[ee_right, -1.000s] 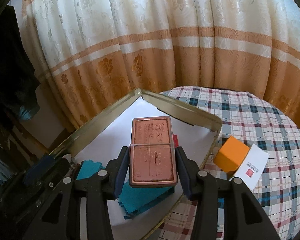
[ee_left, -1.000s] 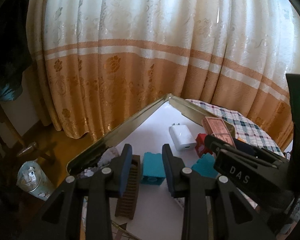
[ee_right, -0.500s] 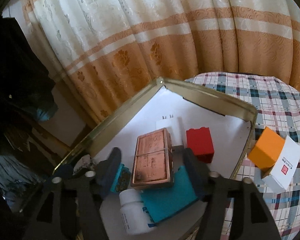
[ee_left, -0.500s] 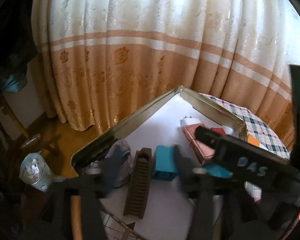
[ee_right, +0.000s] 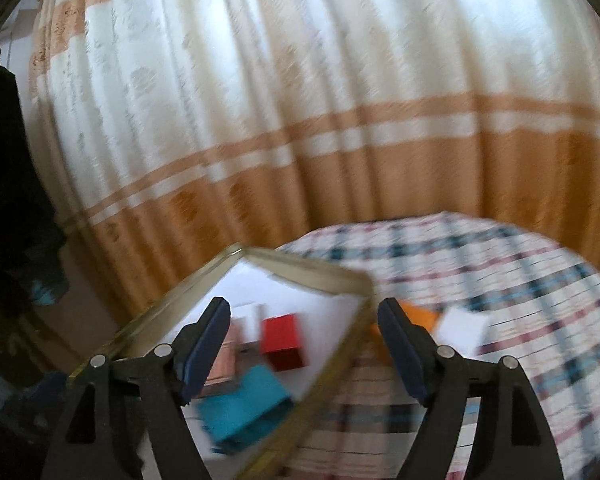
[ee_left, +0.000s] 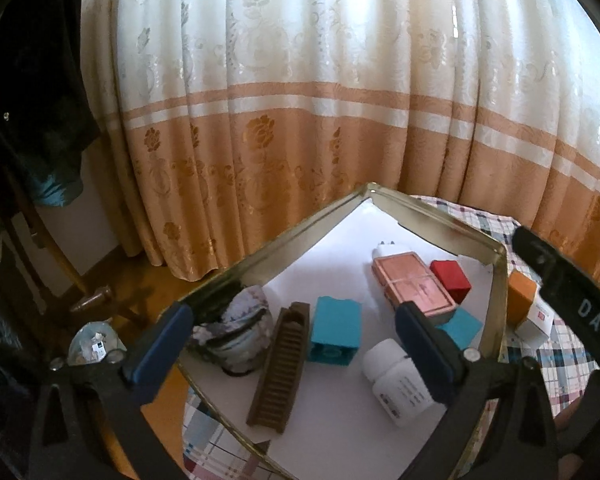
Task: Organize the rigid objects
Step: 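Lower the copper box and teal brick into the tray and open both tools, then lift both open tools from the tray toward the orange cube and white box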
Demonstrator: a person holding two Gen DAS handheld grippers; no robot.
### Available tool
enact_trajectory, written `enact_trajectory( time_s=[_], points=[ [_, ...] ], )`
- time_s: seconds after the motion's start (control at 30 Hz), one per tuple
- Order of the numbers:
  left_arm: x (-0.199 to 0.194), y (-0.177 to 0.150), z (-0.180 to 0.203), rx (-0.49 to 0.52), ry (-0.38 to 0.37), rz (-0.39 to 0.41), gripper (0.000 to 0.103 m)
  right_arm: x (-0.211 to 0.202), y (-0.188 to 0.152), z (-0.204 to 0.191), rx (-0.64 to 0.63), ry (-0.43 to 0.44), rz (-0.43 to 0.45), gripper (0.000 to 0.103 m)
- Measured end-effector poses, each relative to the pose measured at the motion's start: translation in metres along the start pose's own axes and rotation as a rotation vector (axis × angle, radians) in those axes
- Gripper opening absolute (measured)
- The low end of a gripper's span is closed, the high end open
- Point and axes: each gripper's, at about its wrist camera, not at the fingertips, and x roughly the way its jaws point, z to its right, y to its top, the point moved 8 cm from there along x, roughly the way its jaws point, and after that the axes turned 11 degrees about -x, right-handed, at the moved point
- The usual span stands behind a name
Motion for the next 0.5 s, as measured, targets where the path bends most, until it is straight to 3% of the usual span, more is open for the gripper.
enact_trajectory(
  time_s=[0.1,0.23,0.5],
  points=[
    [-0.004,-0.004,0.005,0.0,0.005,0.015,0.103,-0.019,0.0,0.021,-0.028,-0.135,0.066,0.09],
    [-0.008,-0.011,0.013,0.002,0.003,0.024,0.103,-0.034,-0.003,0.05,0.006,-0.245,0.105,0.092],
    [-0.017,-0.02,0.028,0.038,-0.004,0.059,0.103,-0.027,-0.02,0.073,0.032,-0.292,0.034,0.092]
  ],
)
